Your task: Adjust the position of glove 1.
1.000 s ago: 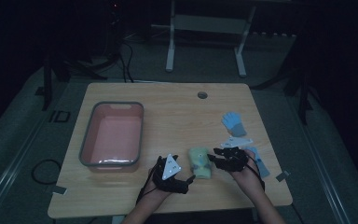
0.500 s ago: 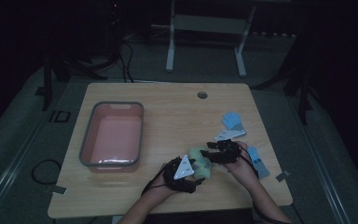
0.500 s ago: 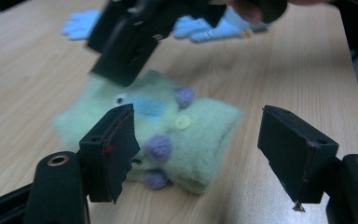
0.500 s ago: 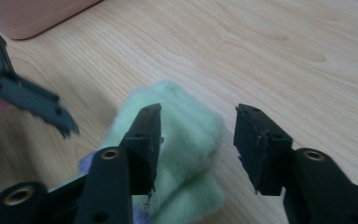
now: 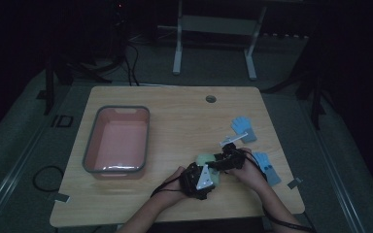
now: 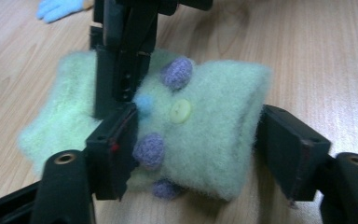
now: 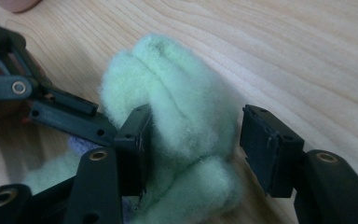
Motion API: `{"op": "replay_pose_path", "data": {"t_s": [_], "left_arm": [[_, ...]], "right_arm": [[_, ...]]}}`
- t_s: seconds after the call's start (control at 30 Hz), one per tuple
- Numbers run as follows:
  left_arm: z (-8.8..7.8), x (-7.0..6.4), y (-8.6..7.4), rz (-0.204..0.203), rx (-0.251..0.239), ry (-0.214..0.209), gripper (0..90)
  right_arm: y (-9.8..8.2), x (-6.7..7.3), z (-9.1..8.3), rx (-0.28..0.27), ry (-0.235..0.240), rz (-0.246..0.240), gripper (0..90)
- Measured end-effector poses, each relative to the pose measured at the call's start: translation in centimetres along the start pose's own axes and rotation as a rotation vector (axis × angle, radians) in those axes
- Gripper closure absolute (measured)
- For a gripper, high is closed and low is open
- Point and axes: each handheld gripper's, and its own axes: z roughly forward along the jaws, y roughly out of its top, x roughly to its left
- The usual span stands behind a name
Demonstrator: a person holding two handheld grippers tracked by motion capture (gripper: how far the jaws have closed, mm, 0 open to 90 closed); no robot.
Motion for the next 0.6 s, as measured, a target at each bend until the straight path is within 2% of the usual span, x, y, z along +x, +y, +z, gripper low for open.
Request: {"op": "replay_pose_path", "data": {"t_s": [0.07,0.13,0.23,0.27,0.37,0.43,0.5,0.6], "left_arm": [[-0.1,0.1,-0.1,0.008,0.005,0.016,38.9],[-0.2,0.2,-0.1,0.006,0.004,0.012,45.1],[-0.6,0.7,0.1,-0.038,-0.009,-0.006,60.6],[-0.6,0.7,0.1,-0.038,-0.009,-0.006,63.3],[-1.0,0.9,0.6,-0.033,0.005,-0.005,67.0],[-1.2,1.3,0.9,-0.048,0.018,-0.019,68.5],[-1.7,1.9,1.2,-0.062,0.018,-0.025,69.6],[-2.5,2.7,1.8,-0.048,0.024,-0.022,70.2]], "right_arm": [[0.0,-0.1,0.1,0.006,0.038,0.034,52.9],[0.0,-0.1,0.1,0.009,0.054,0.053,57.9],[-0.1,0.0,0.0,-0.005,0.060,0.047,64.5],[-0.1,0.0,0.0,-0.005,0.060,0.047,64.5],[0.1,0.4,-0.3,-0.006,0.045,0.041,67.7],[0.3,0.6,-0.4,-0.006,0.040,0.042,68.9],[0.6,0.8,-0.5,-0.023,0.029,0.030,69.9],[1.1,1.1,-1.1,-0.057,0.032,0.040,70.4]]}}
